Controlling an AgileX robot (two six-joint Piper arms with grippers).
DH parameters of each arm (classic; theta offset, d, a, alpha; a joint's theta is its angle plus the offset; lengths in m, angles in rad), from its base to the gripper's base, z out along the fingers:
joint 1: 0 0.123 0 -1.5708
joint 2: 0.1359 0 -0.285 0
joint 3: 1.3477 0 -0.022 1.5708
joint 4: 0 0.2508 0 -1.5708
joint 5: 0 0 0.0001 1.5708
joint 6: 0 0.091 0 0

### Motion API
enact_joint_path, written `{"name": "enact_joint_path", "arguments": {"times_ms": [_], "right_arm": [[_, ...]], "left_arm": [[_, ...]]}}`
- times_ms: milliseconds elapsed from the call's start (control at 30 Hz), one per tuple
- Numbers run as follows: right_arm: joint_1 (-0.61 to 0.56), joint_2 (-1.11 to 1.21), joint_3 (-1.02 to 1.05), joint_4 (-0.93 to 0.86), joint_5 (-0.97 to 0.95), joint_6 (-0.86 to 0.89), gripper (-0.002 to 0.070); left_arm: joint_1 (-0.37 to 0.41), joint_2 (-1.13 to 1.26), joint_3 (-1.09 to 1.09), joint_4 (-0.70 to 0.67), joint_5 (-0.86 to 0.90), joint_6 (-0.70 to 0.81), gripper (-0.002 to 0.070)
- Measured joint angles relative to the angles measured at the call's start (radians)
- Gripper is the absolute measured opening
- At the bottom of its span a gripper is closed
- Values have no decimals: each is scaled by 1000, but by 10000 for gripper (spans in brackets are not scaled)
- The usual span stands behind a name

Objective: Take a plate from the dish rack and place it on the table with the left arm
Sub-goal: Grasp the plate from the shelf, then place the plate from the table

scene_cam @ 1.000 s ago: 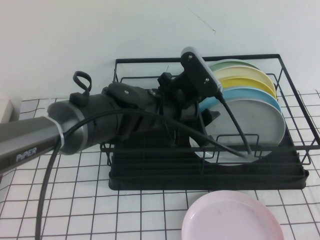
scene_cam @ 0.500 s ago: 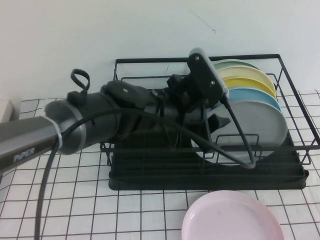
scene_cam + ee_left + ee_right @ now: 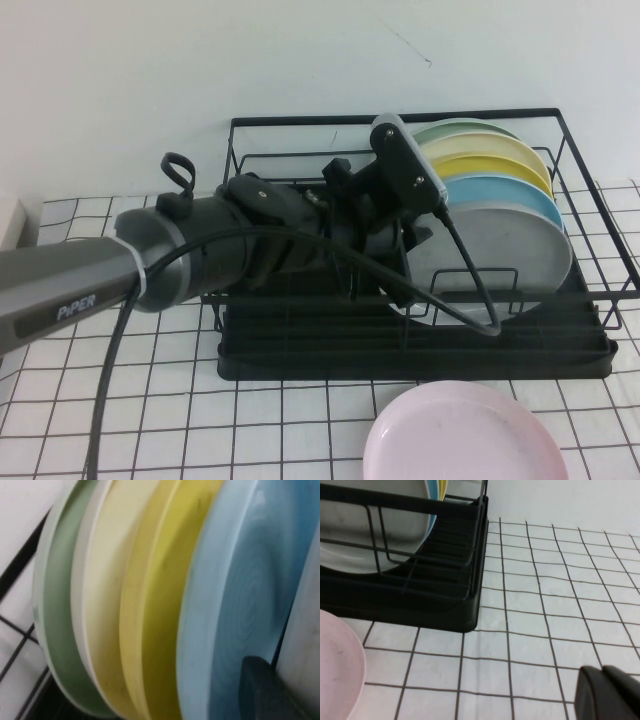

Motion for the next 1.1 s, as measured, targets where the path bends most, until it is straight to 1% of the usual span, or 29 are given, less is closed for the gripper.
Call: {"name": "enact_joint_path", "arguments": {"times_ms": [133, 333, 400, 500, 567, 700, 800, 833, 900, 1000, 1100], "right_arm": [[0, 0, 0, 0, 0, 0, -1], [0, 0, 0, 0, 0, 0, -1], [0, 0, 0, 0, 0, 0, -1], [0, 0, 0, 0, 0, 0, -1], [0, 0, 0, 0, 0, 0, -1], [0, 0, 0, 0, 0, 0, -1], [0, 0, 0, 0, 0, 0, -1], [0, 0, 0, 0, 0, 0, -1], [0, 0, 0, 0, 0, 0, -1], [0, 0, 0, 0, 0, 0, -1], [0, 0, 0, 0, 0, 0, -1]], "left_arm": [[0, -42, -22, -24, 43, 4, 74], [-2, -187, -67, -58, 69, 21, 74], [-2, -234, -70, -66, 85, -4, 74], [-2, -303, -70, -62, 156, -166, 74], [-2, -343, -73, -10, 228, -348, 74], [-2, -376, -77, 227, 412, -775, 74], [-2, -374, -66, 401, 579, -993, 74], [-2, -372, -47, 444, 620, -1034, 74], [-2, -371, 13, 487, 648, -1074, 74], [-2, -360, 125, 506, 593, -1117, 74], [-2, -339, 234, 497, 504, -1133, 74]]}}
